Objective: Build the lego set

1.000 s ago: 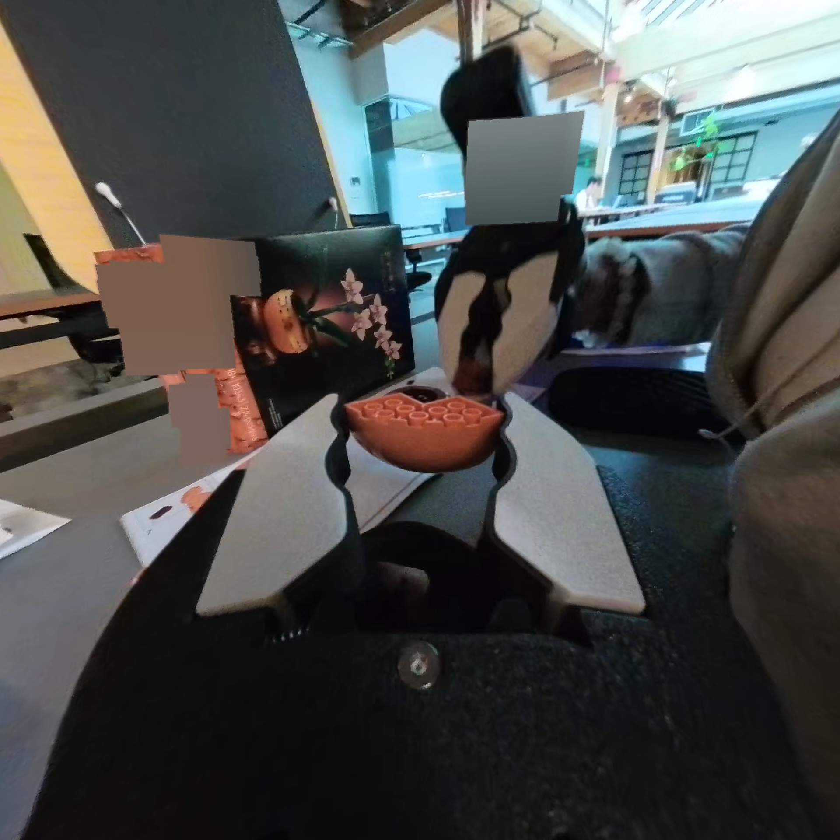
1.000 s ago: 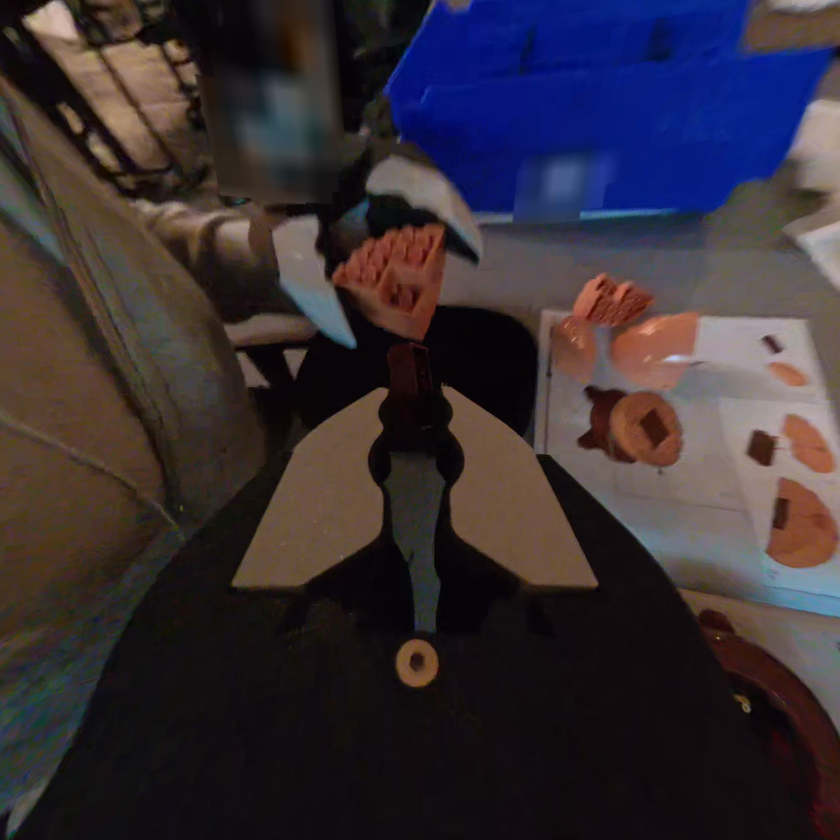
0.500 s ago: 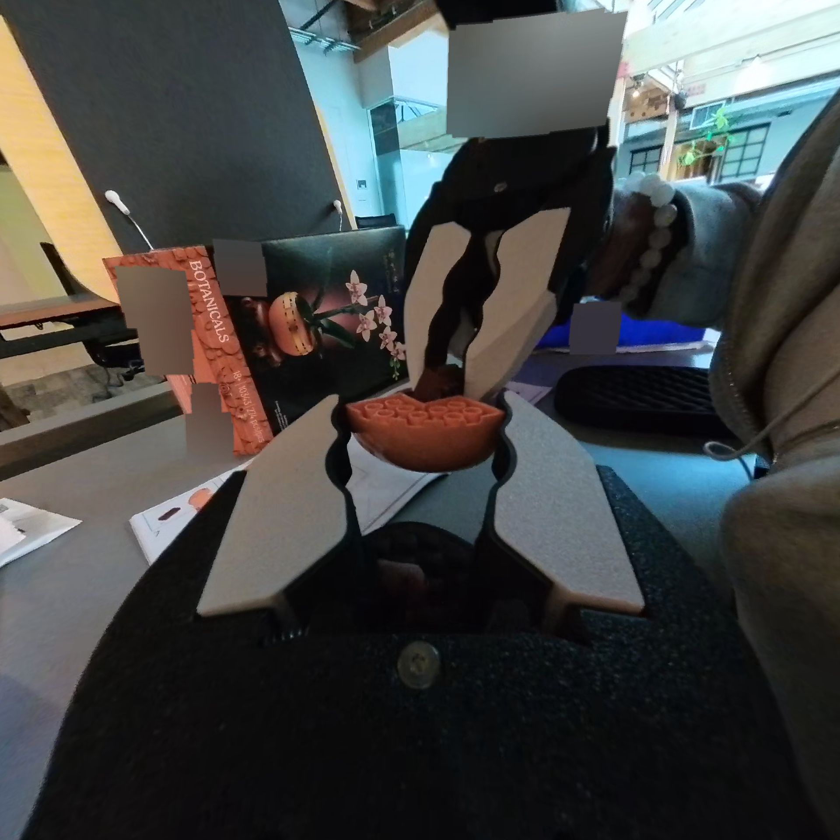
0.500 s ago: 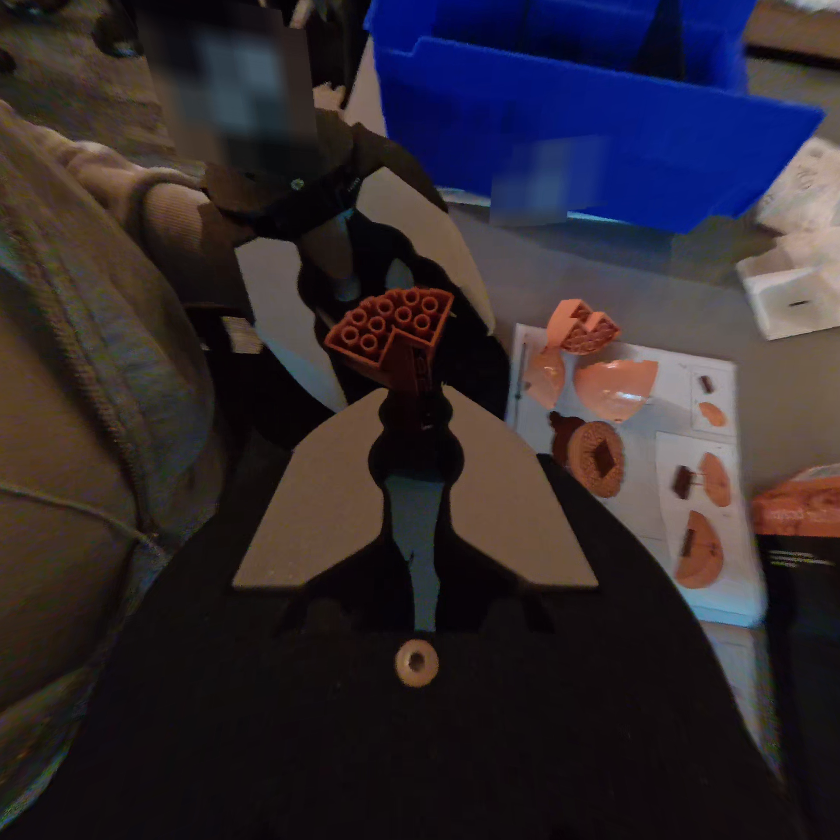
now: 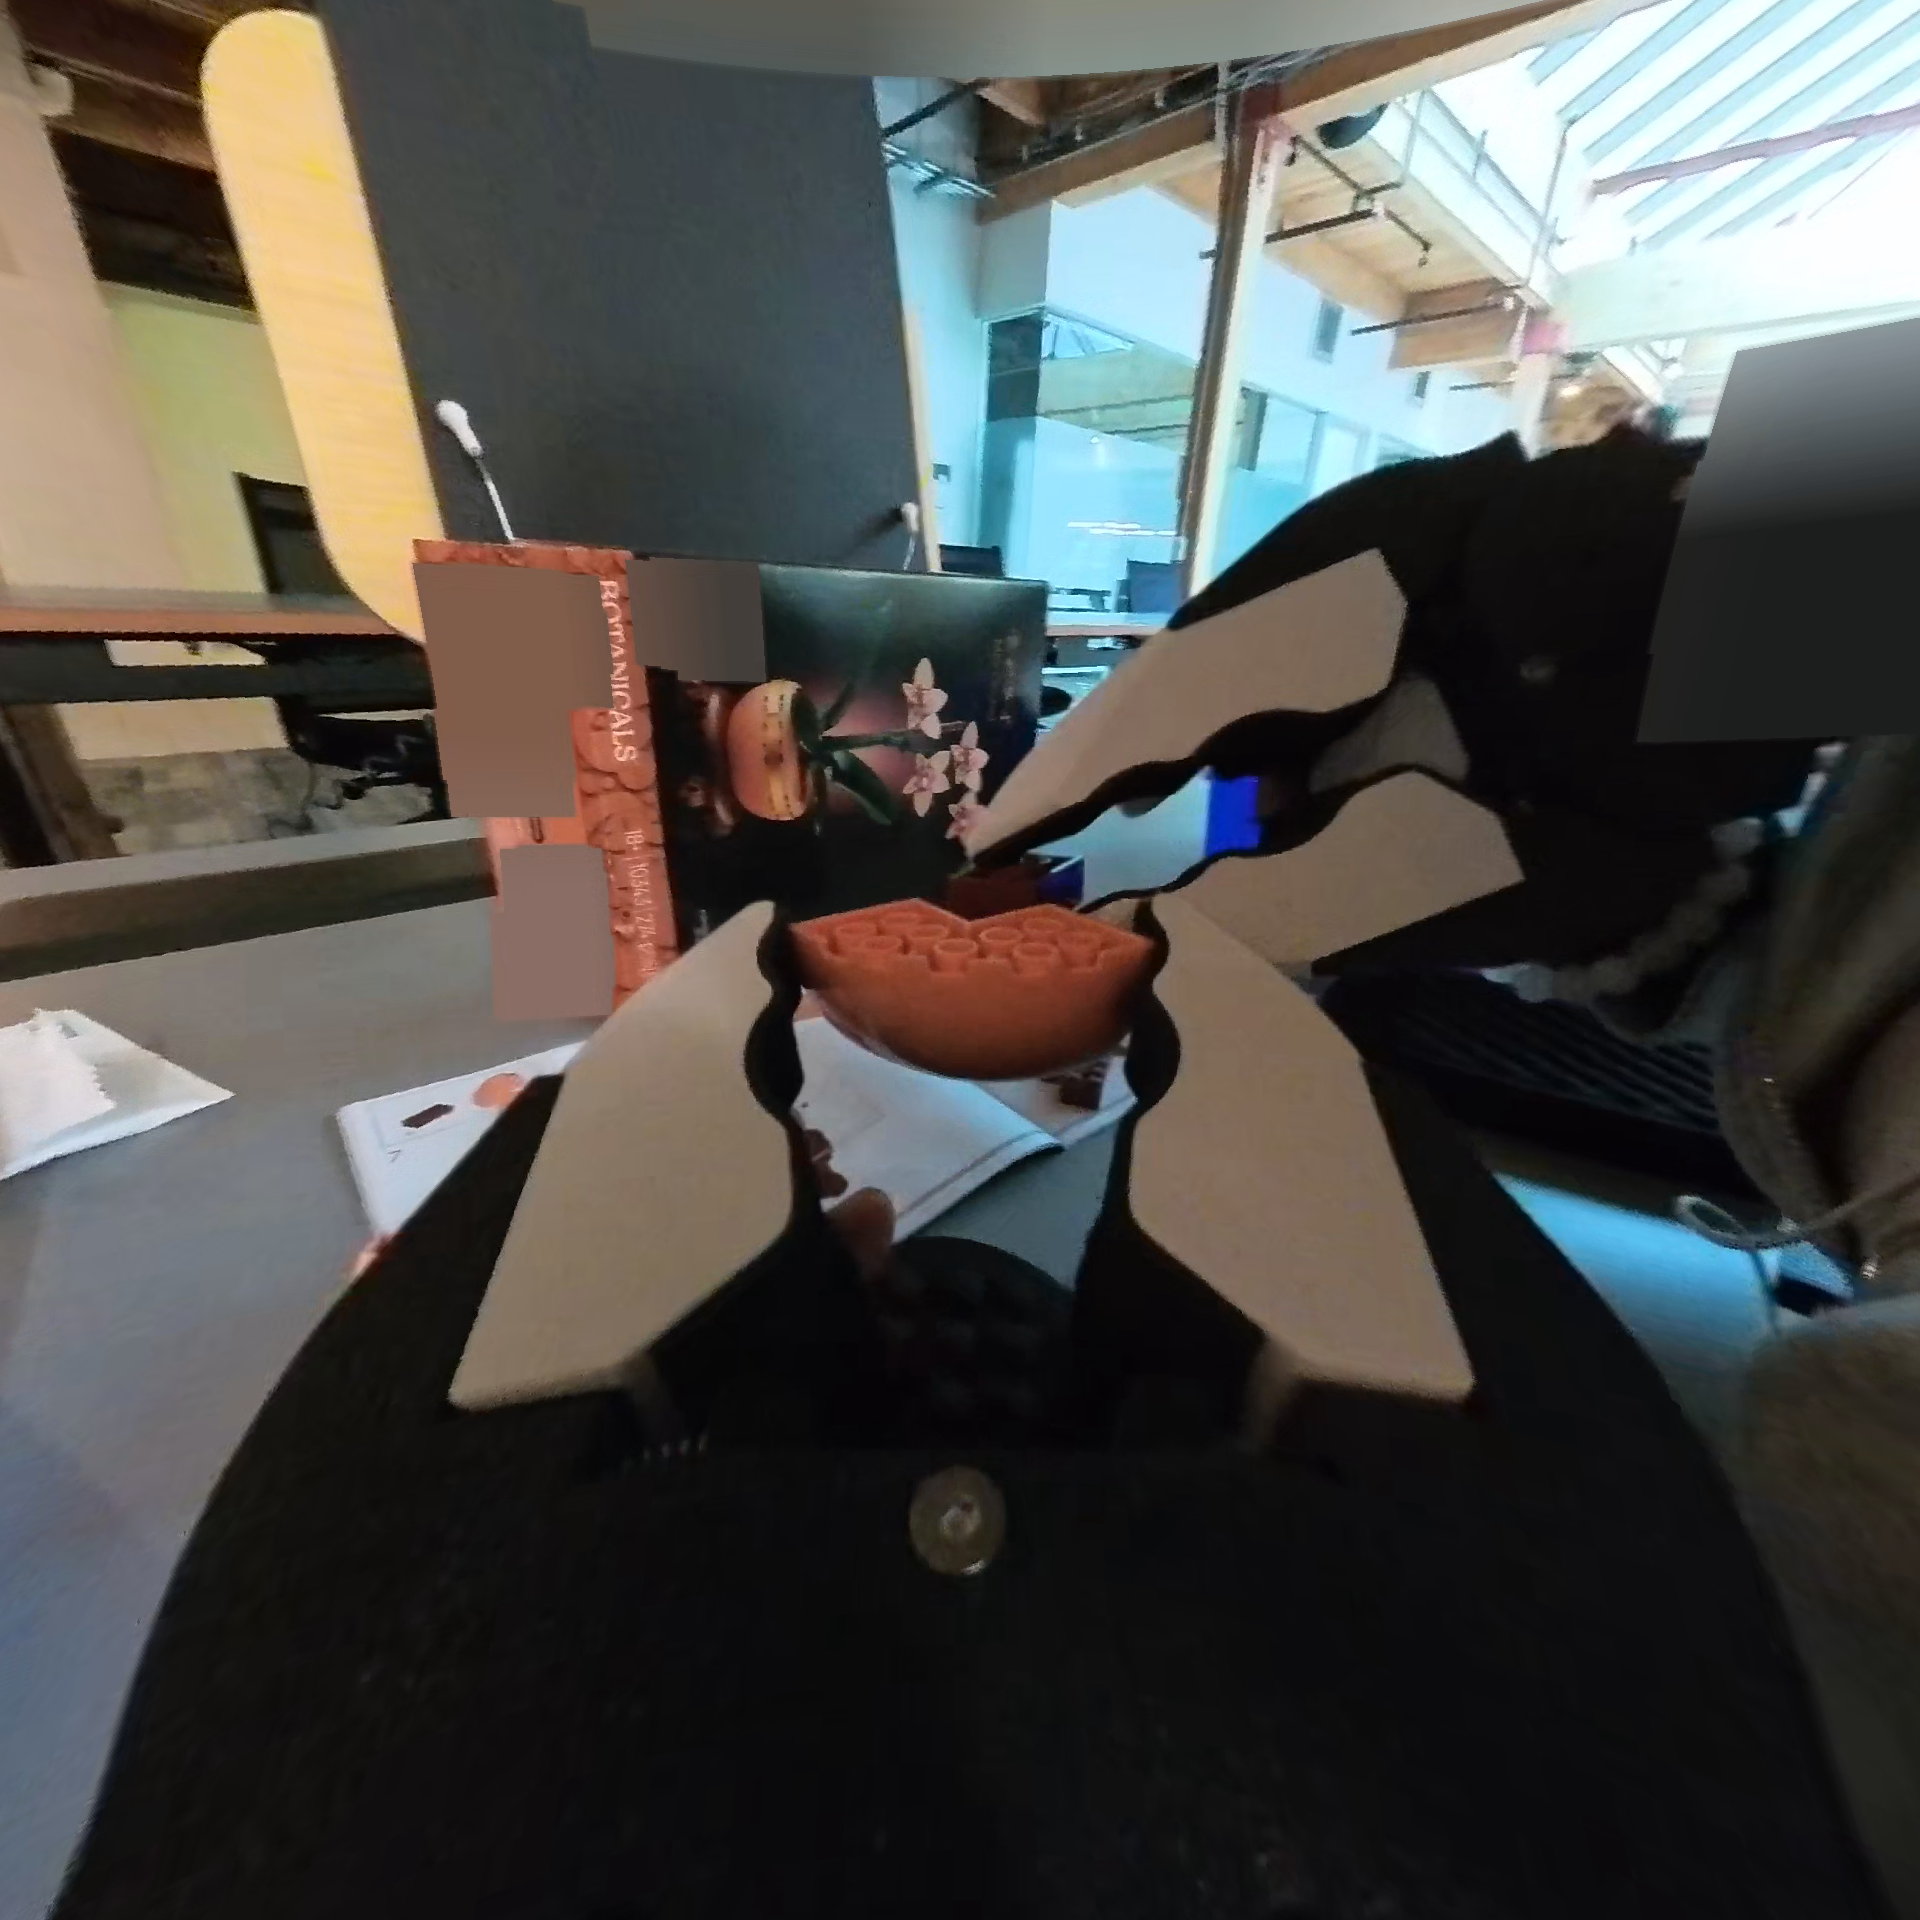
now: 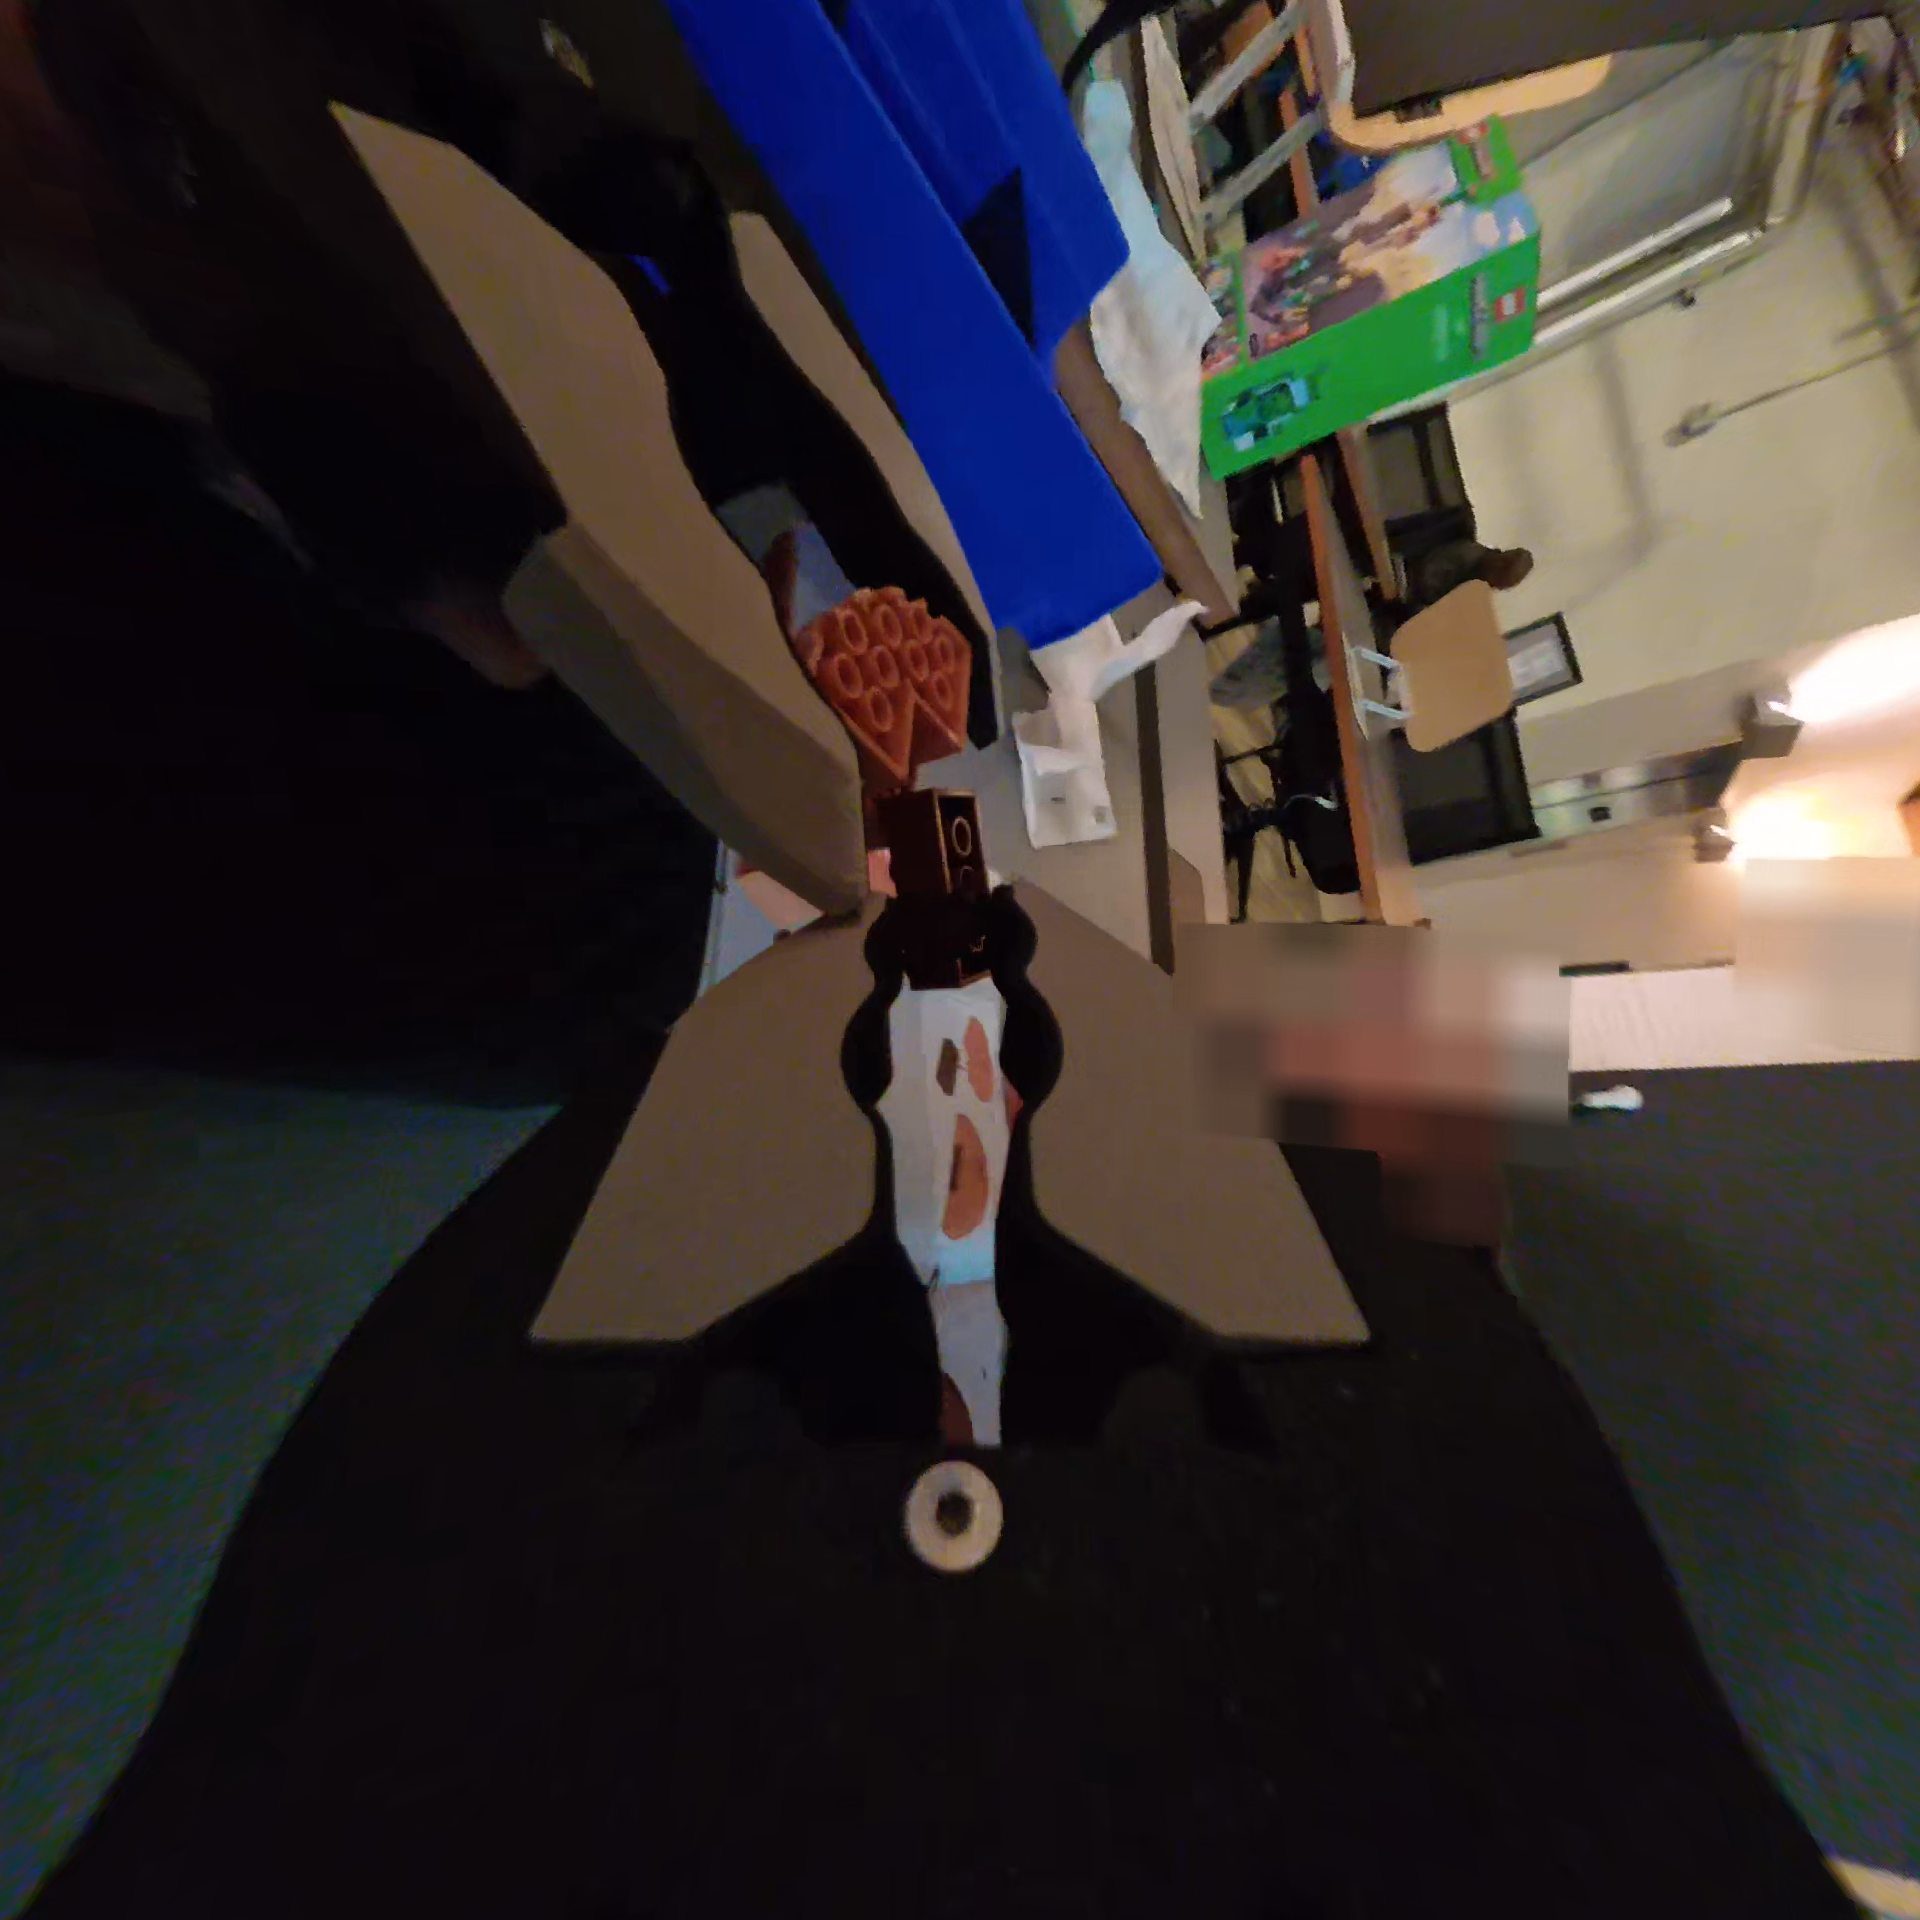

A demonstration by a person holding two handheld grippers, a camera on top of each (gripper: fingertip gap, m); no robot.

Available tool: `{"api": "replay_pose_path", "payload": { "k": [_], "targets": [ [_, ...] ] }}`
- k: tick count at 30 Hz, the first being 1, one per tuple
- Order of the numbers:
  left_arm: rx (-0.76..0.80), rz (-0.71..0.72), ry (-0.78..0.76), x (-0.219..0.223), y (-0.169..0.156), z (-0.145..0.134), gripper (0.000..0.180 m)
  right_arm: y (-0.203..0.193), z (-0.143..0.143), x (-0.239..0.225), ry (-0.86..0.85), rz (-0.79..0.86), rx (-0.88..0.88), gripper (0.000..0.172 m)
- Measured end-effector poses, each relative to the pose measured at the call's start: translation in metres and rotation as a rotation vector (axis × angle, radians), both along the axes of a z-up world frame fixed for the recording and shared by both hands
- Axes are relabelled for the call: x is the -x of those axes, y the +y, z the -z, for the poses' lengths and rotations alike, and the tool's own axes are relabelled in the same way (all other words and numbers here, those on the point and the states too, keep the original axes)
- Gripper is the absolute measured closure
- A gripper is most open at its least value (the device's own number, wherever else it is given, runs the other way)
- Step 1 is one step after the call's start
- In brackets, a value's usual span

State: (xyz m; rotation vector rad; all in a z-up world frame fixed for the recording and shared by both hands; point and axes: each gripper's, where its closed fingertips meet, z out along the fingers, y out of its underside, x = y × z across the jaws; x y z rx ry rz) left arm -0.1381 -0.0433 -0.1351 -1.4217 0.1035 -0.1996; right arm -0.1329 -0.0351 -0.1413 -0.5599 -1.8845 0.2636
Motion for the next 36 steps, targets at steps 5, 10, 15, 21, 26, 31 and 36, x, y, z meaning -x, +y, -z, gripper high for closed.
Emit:
{"api": "replay_pose_path", "payload": {
  "k": [5,10,15,21,26,31,36],
  "targets": [
    [-0.019,-0.117,0.062,0.006,0.001,-0.001,0.119,0.002,0.004,-0.002,-0.057,0.07,-0.09,0.157],
    [-0.051,-0.075,0.026,0.006,-0.001,-0.005,0.119,0.007,0.002,-0.003,-0.08,-0.023,0.06,0.157],
    [-0.07,-0.009,-0.039,0.016,-0.015,-0.011,0.119,0.006,0.042,-0.002,-0.105,-0.251,0.13,0.157],
    [-0.058,-0.098,0.042,0.039,-0.035,-0.024,0.119,-0.011,0.104,0.014,-0.436,-0.096,0.172,0.156],
    [-0.042,-0.103,0.064,0.037,-0.036,-0.019,0.119,-0.025,0.106,0.004,-0.562,-0.124,0.413,0.155],
    [-0.033,-0.085,0.042,0.036,-0.039,-0.011,0.119,-0.039,0.094,-0.016,-0.699,-0.201,0.762,0.124],
    [-0.031,-0.078,0.051,0.036,-0.044,-0.01,0.119,-0.033,0.081,-0.013,-0.673,-0.249,0.904,0.137]
  ]
}}
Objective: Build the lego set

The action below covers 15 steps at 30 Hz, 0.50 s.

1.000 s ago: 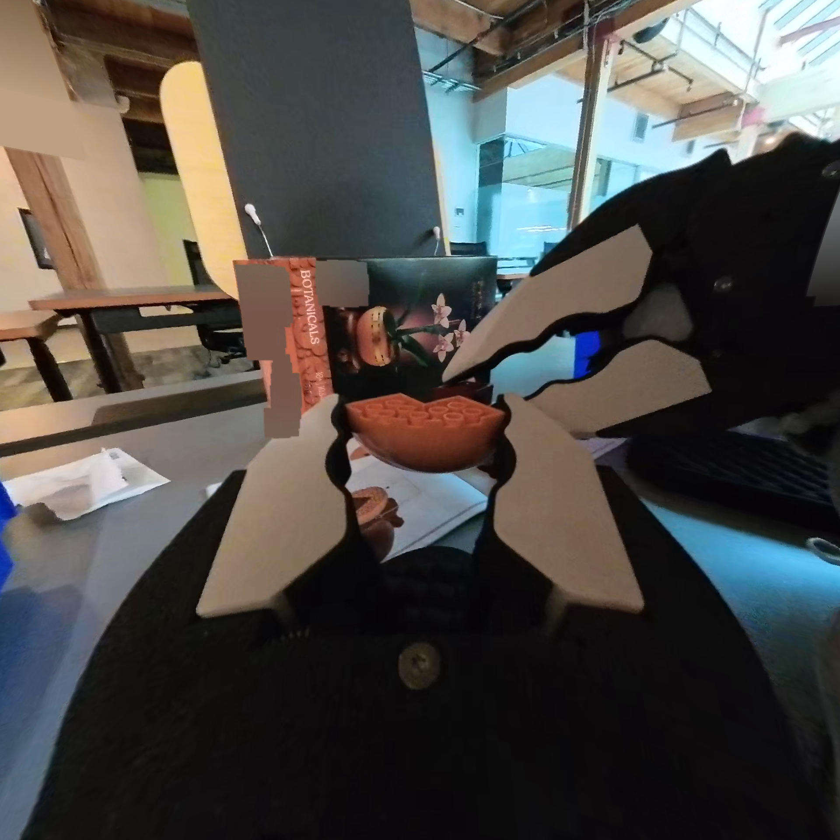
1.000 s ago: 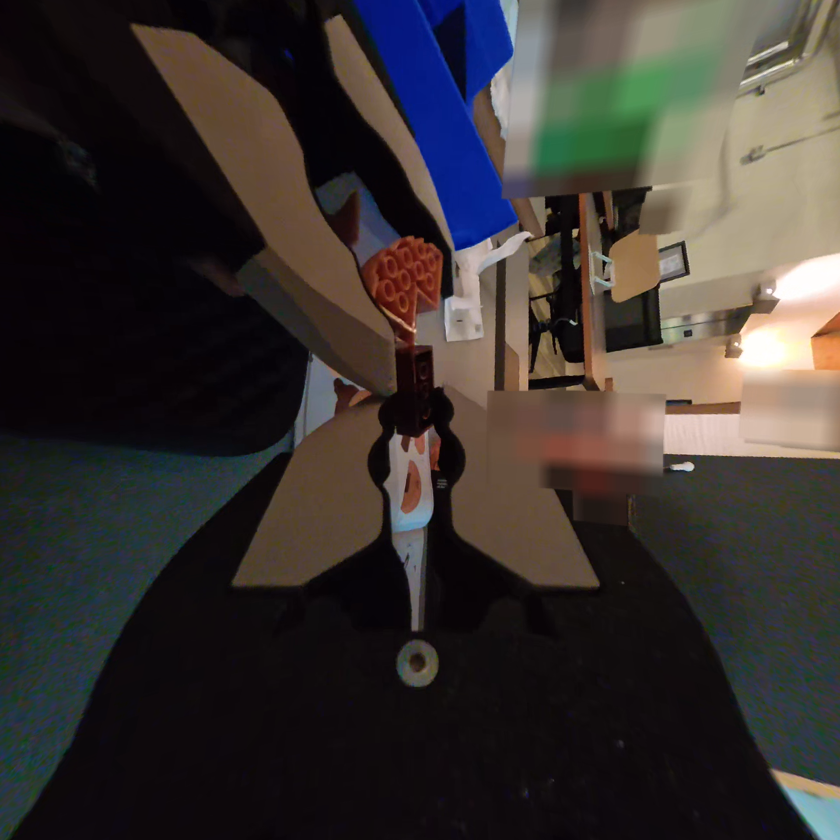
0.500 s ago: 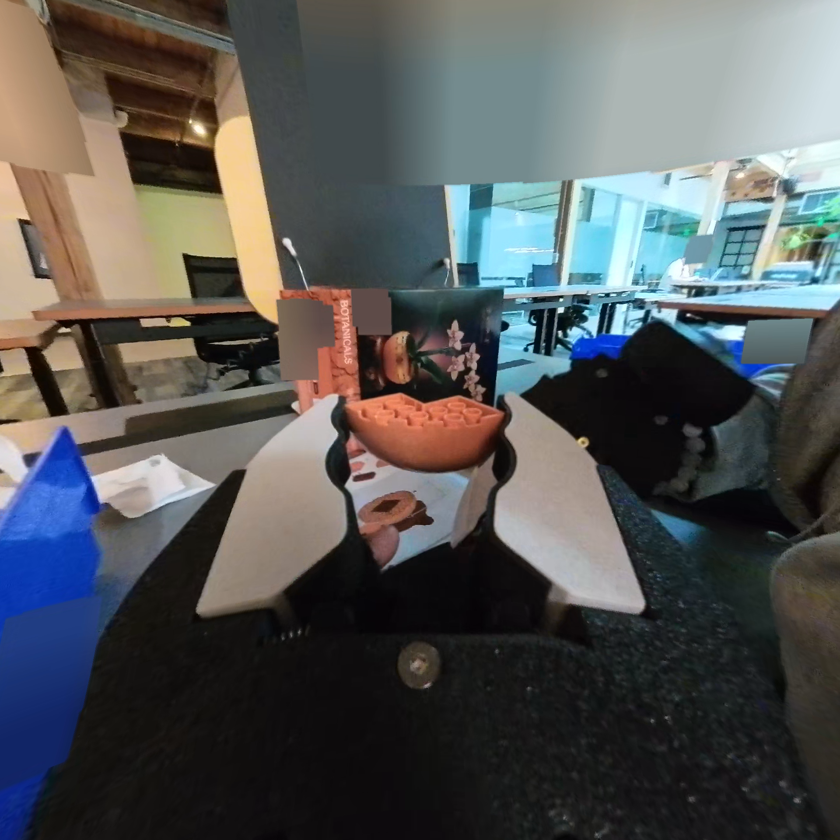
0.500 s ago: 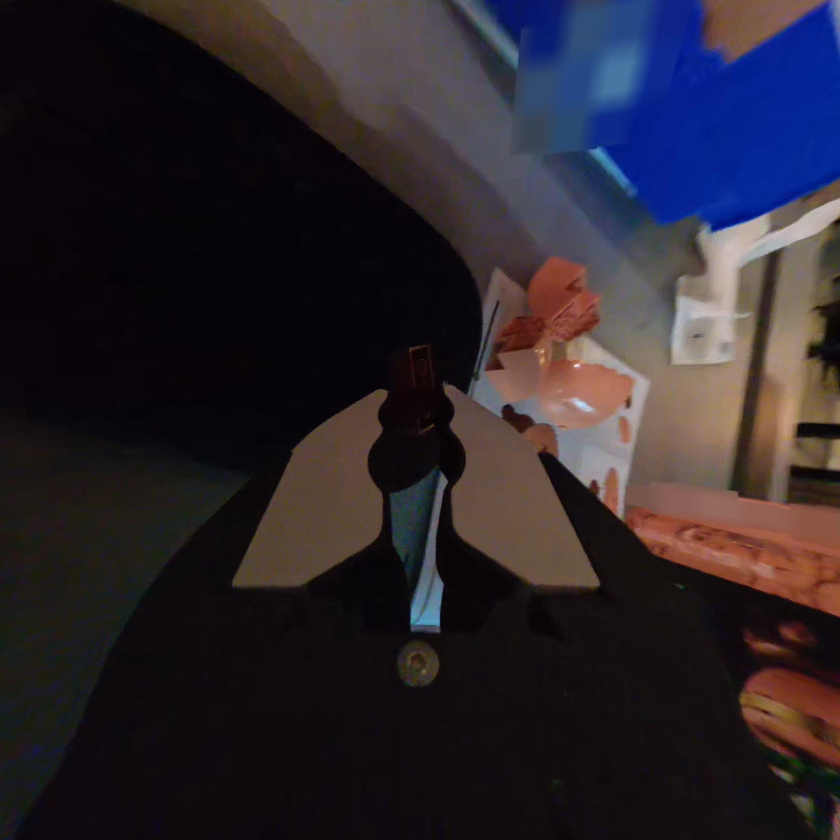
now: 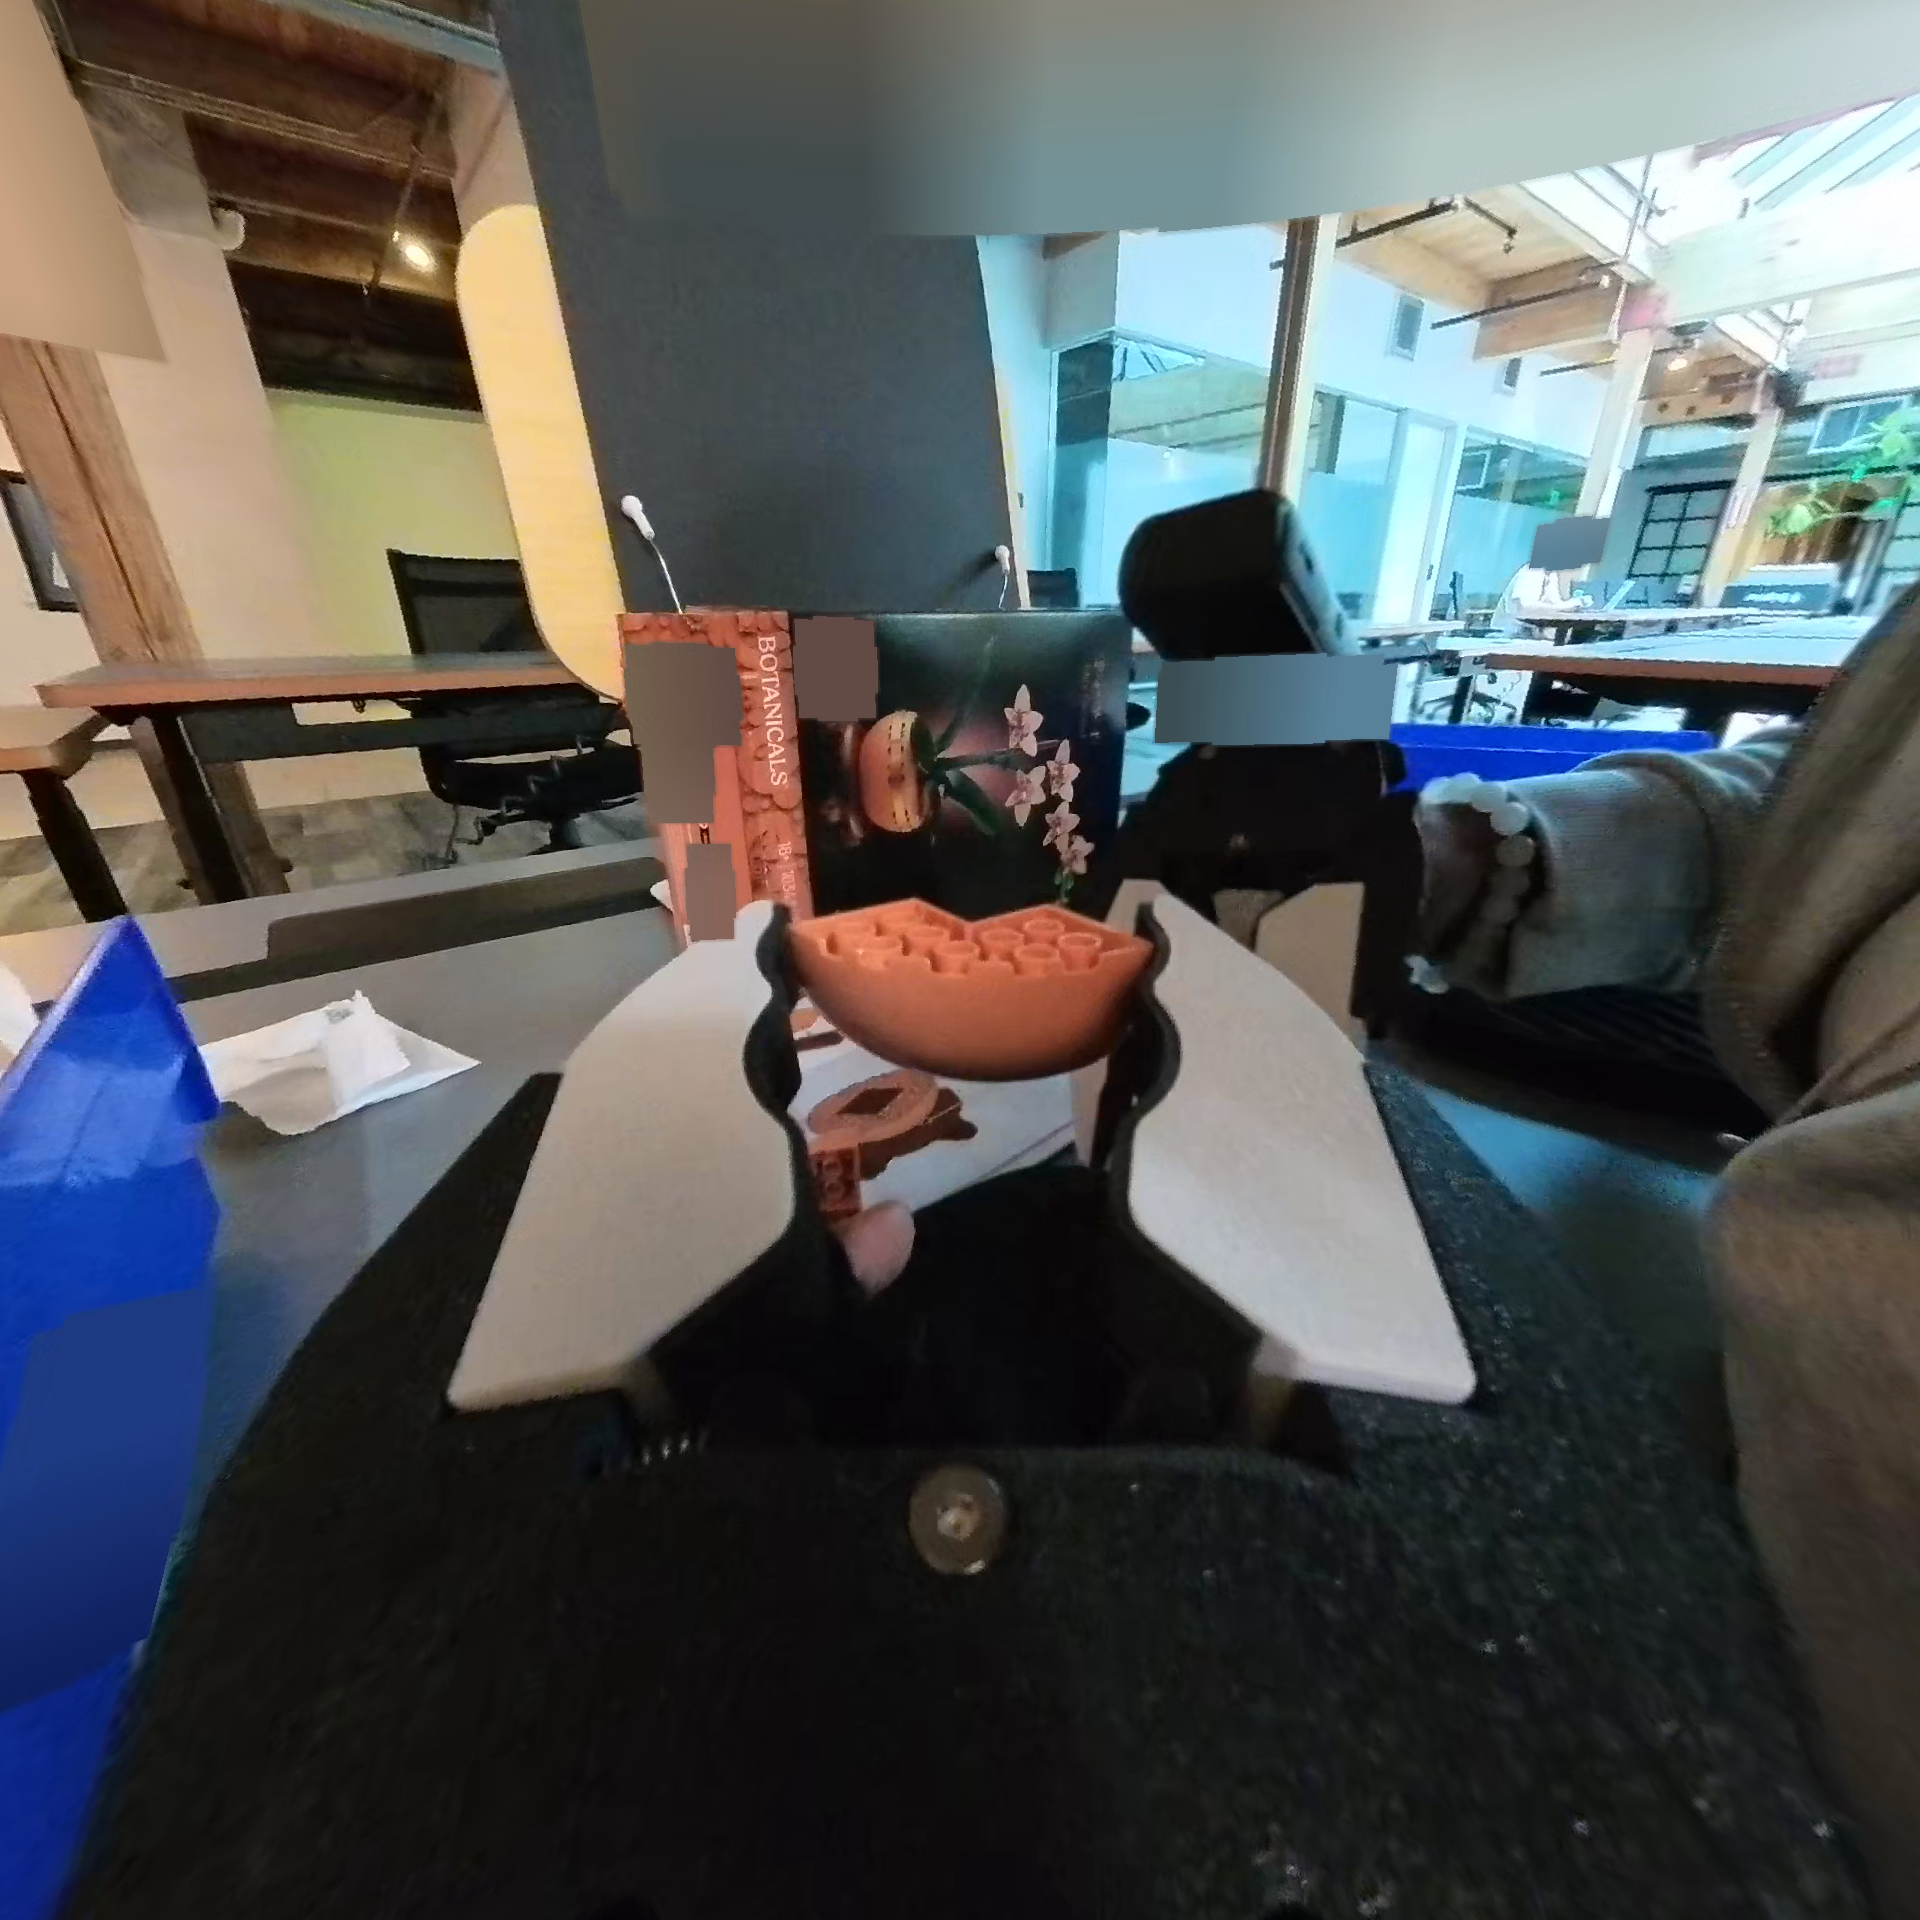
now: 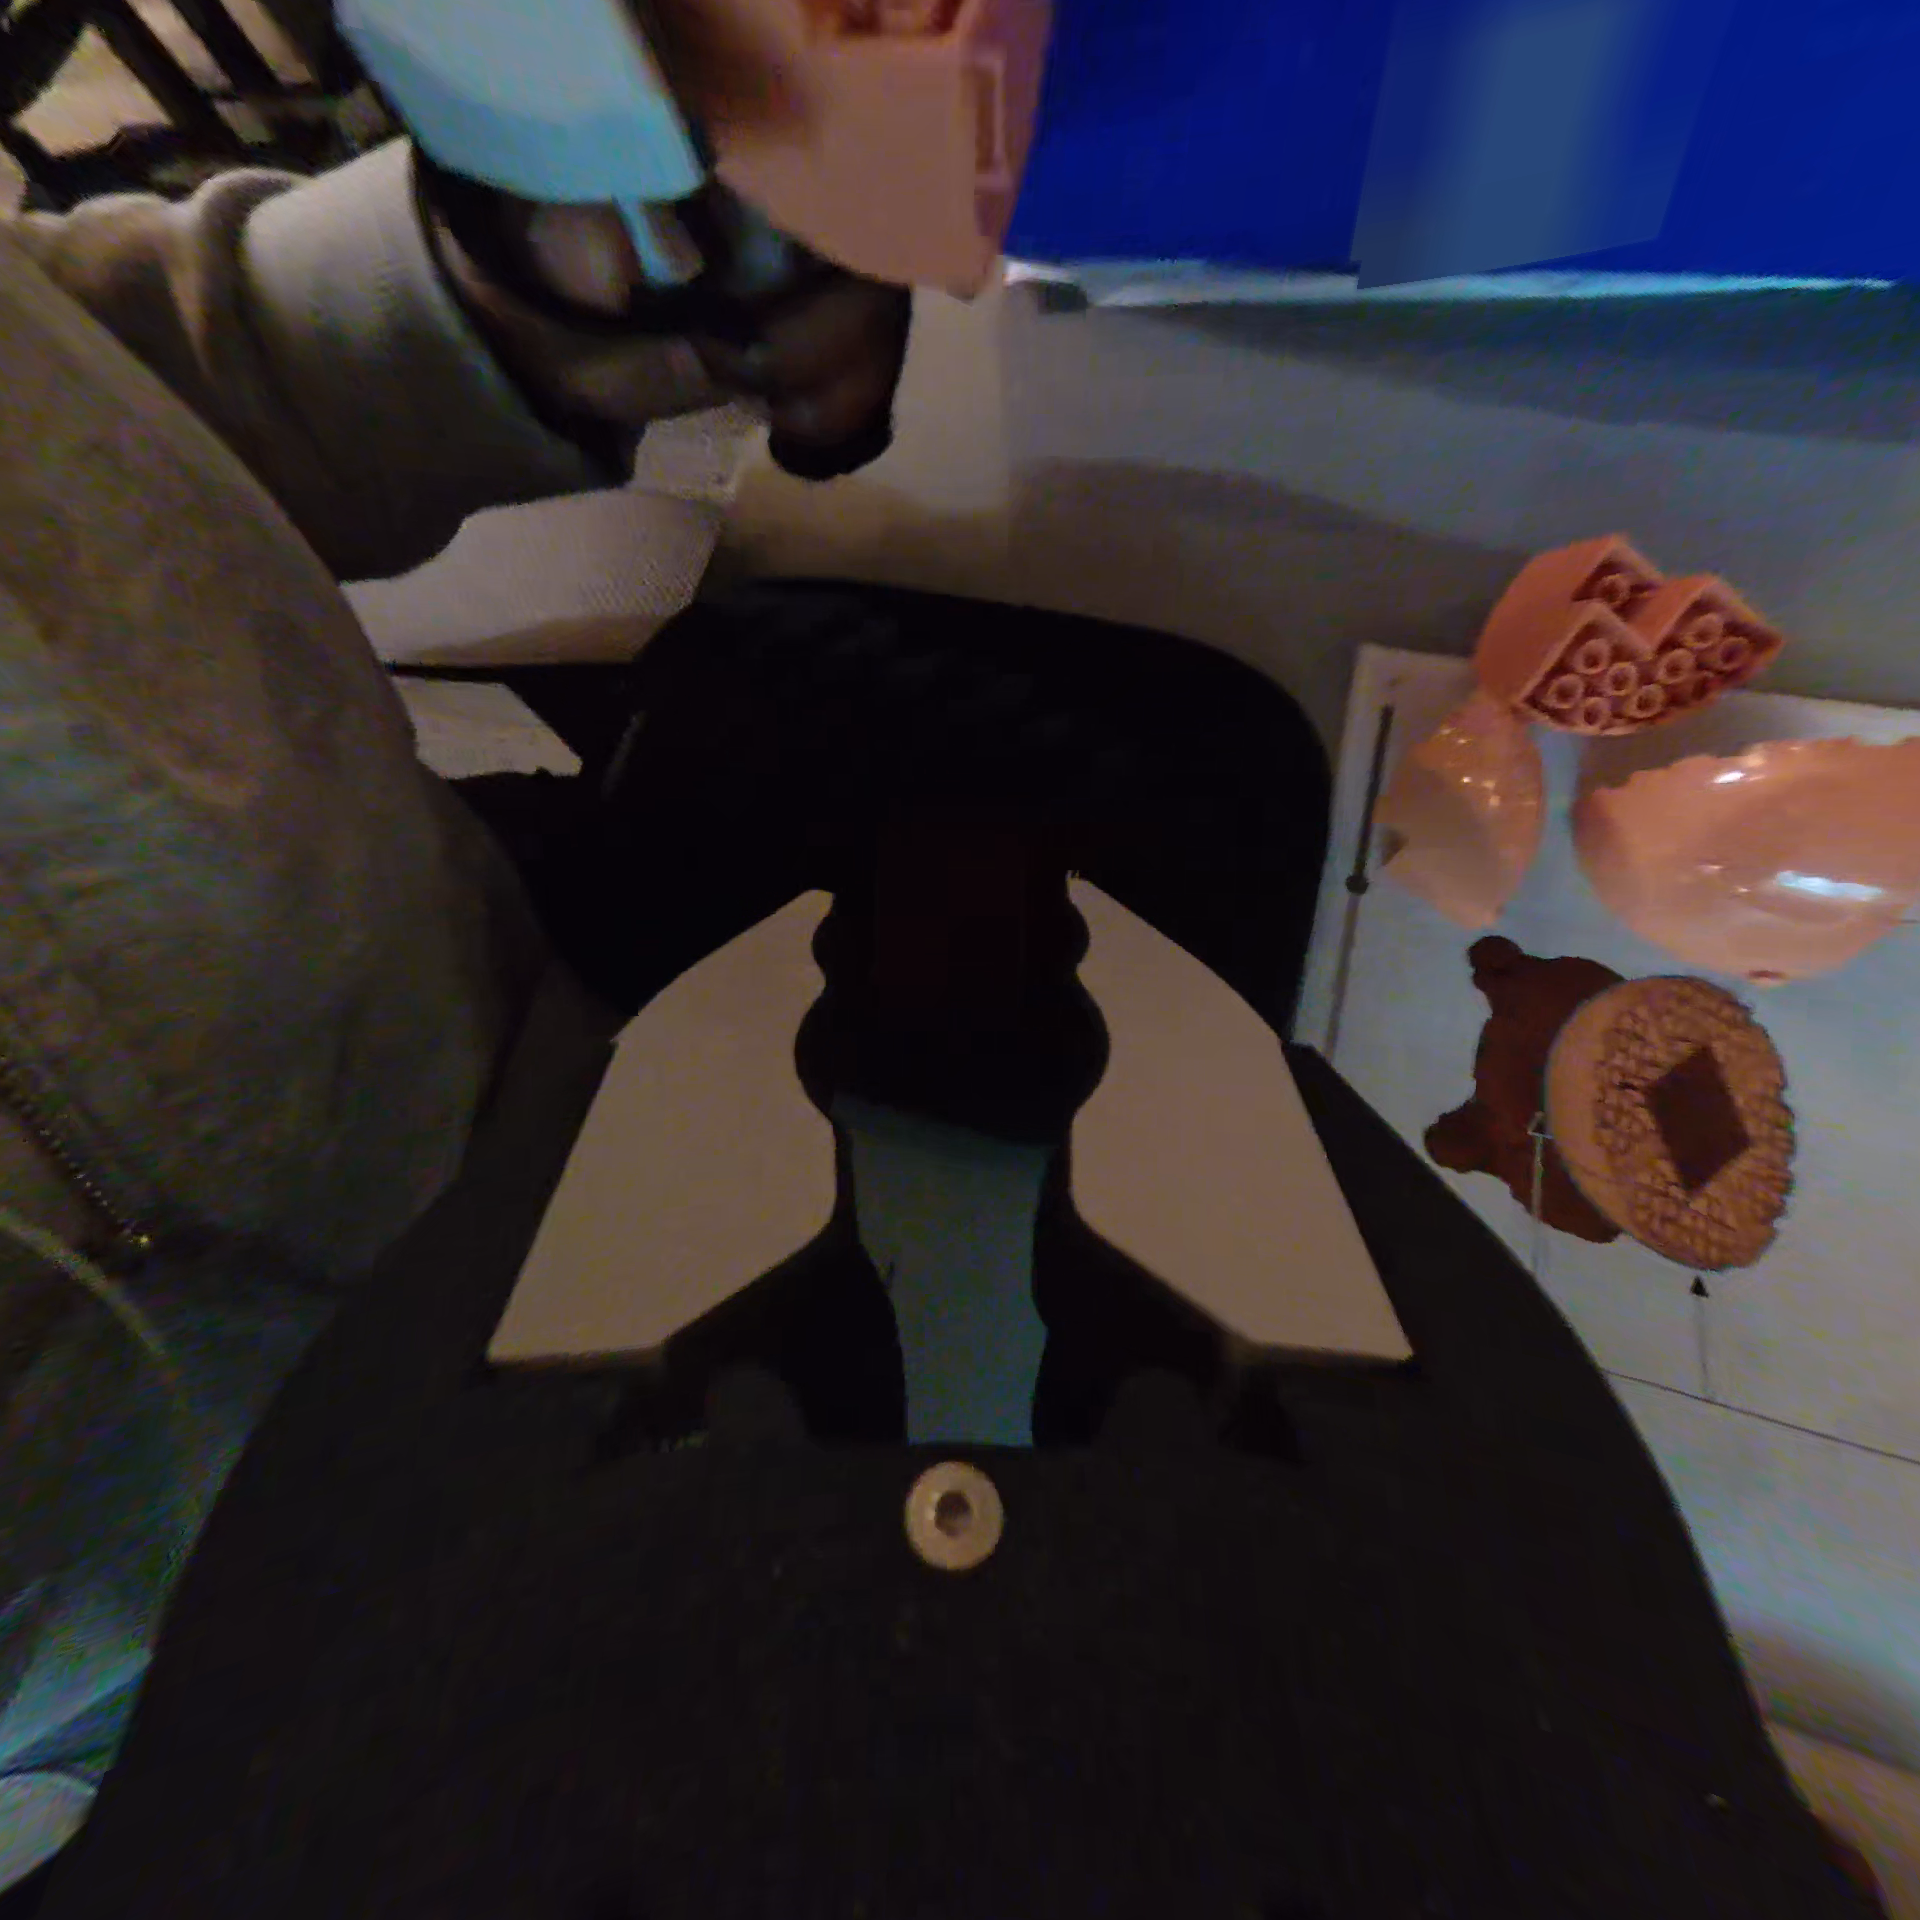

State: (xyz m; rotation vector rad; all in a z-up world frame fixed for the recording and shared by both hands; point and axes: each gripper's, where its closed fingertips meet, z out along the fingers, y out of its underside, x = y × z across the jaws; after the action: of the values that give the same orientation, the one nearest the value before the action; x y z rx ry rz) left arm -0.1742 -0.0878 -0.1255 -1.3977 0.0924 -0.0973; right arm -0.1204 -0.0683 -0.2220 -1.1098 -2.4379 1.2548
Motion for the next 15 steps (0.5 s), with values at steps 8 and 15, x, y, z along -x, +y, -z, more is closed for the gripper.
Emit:
{"api": "replay_pose_path", "payload": {
  "k": [8,15],
  "targets": [
    [-0.009,-0.059,-0.007,-0.002,-0.002,0.008,0.119,-0.01,0.027,-0.007,-0.002,0.046,-0.125,0.156],
    [-0.028,-0.042,-0.02,-0.017,0.009,0.007,0.119,0.014,-0.061,0.007,0.196,0.175,-0.023,0.156]
  ]
}}
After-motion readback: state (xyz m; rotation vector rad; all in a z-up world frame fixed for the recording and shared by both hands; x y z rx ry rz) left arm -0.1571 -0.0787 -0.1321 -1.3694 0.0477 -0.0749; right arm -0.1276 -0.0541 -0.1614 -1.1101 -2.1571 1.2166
